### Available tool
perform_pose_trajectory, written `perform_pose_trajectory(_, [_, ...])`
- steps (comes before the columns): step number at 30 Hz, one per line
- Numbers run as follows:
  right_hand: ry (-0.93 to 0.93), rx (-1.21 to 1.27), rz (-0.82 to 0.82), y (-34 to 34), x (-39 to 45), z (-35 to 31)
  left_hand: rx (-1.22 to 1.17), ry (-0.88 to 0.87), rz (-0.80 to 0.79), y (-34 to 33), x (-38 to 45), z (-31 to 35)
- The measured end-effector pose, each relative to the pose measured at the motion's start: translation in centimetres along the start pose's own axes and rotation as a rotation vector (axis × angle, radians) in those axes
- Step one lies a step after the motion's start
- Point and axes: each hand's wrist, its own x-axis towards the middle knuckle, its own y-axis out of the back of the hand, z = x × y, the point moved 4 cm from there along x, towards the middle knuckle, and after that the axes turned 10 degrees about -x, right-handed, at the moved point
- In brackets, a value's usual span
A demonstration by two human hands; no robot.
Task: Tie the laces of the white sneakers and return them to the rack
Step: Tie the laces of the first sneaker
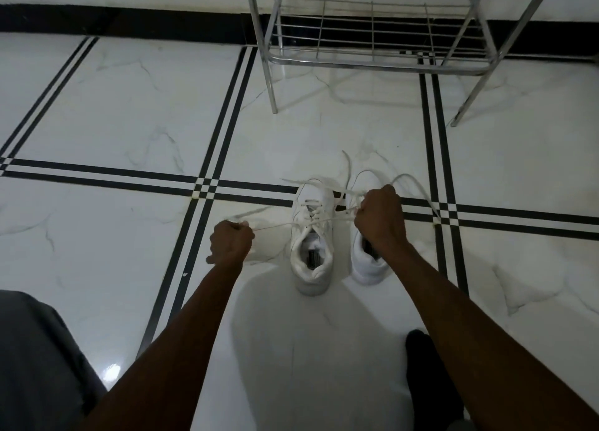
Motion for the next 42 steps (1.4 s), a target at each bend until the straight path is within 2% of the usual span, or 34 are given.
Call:
perform_pose_trajectory(3, [-0.023, 0.079, 0.093, 0.2, -0.6, -0.8, 0.124, -0.058, 0.025, -0.5, -1.1, 0.9])
perform_pose_trajectory(6, [0.067, 0.094, 0.135, 0.8, -0.4, -1.8, 0.201, -0.281, 0.064, -1.1, -2.5, 2.8])
perform_pose_trajectory(7, [0.156, 0.083, 0.092, 0.9, -0.2, -2.5, 0.180, -0.393, 0.026, -1.4, -2.8, 3.5])
perform_pose_trajectory(9, [0.361, 0.098, -0.091, 0.2, -0.2, -3.7, 0.141, -0.589, -0.168, -2.9, -3.2, 4.4])
perform_pose_trajectory(11, [0.476, 0.084, -0.290, -0.8, -0.9, -4.2, 0.210, -0.682, -0.363, -4.6, -3.7, 4.5])
perform_pose_trajectory(14, [0.454, 0.075, -0.319, -1.3, -1.4, -4.0, 0.269, -0.668, -0.441, -5.4, -3.8, 4.2])
perform_pose_trajectory(21, [0.348, 0.275, -0.293, -0.5, -0.9, -4.1, 0.380, -0.735, -0.271, -4.5, -4.3, 4.8])
perform_pose_trajectory(26, [0.302, 0.284, -0.279, -1.1, -1.0, -4.3, 0.511, -0.747, -0.286, -4.9, -4.7, 4.4])
perform_pose_trajectory(35, [0.160, 0.318, -0.291, -1.9, -1.0, -3.8, 0.418, -0.734, -0.303, -4.9, -4.1, 4.5])
perform_pose_trajectory(39, [0.241, 0.139, -0.245, -1.4, -1.7, -4.0, 0.483, -0.806, -0.202, -4.3, -3.9, 4.8])
perform_pose_trajectory(42, [0.199, 0.028, -0.239, -2.3, -2.1, -3.5, 0.573, -0.821, -0.197, -4.3, -4.2, 4.6])
